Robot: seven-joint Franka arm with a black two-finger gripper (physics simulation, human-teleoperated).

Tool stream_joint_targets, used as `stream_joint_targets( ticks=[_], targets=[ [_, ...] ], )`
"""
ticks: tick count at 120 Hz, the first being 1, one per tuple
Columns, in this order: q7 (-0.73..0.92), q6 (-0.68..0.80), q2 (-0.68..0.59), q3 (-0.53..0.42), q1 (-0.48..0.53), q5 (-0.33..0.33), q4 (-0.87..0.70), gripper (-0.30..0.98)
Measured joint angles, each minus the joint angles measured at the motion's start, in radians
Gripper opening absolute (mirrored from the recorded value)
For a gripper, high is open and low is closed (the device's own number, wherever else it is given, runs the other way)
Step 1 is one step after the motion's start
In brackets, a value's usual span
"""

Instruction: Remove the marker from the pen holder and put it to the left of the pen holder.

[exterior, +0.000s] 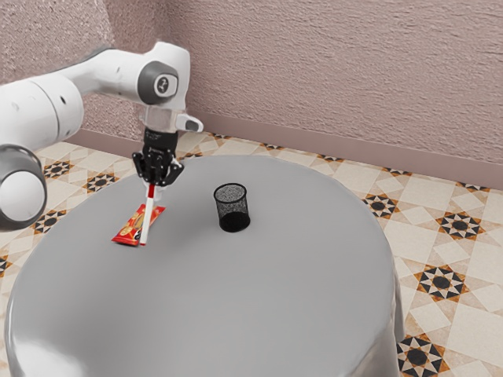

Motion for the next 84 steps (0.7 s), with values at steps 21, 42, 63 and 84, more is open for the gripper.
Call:
stream_joint_targets(
  ticks=[21,42,63,84],
  targets=[
    [0.000,-0.006,0.006,-0.001,-0.001,-0.008,0.000,0.37],
    [0.000,-0.008,-0.074,-0.009,-0.007,-0.014,-0.026,0.55],
    [0.000,0.030,-0.355,-0.051,-0.029,-0.036,-0.209,0.63],
    [0.016,0.090,-0.554,-0.117,-0.038,-0.070,-0.366,0.66]
  ],
)
